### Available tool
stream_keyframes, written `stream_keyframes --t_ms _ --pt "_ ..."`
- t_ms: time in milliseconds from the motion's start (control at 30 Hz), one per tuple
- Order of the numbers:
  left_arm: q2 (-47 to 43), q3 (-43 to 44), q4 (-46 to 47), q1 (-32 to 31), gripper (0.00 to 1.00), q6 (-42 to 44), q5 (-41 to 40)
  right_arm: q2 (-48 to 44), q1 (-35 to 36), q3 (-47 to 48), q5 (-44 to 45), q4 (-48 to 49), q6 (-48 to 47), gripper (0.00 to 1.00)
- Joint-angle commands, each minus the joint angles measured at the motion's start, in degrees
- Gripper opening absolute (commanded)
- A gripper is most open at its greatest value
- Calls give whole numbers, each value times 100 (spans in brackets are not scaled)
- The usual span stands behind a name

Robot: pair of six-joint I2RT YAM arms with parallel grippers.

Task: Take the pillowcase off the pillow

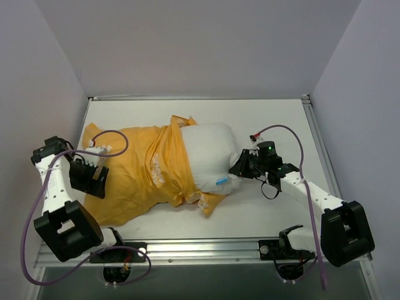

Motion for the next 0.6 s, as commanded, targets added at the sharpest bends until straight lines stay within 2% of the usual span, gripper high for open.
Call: stream_keyframes --t_ms 0,67,133,167,200,300,433,500,567 --pt "229 -373 475 -253 94 221 270 -10 -26 180 197 -178 -103 0" --pt "413 -452 844 -499 94 -227 480 -10 -26 128 189 -108 -59 0" --pt "502 -496 1494 -1069 99 -691 490 -27 -26 58 188 -29 54 0" --pt "607 -514 2010 -1324 86 -868 255 -36 -26 -21 215 67 90 0" --pt "678 -514 2285 -1831 81 -1210 61 -27 -43 -65 215 120 125 0" --pt "1125 -181 3147 -2458 79 -1572 -509 25 -96 -215 241 305 266 0" --pt "1846 829 3640 -2662 82 -2099 -933 139 -245 -242 311 490 363 0" --pt "2189 1468 3484 -2654 91 -2145 -768 210 -307 -163 320 577 354 0" --pt "2348 1744 2977 -2645 97 -2022 -583 341 -421 -66 268 595 302 0"
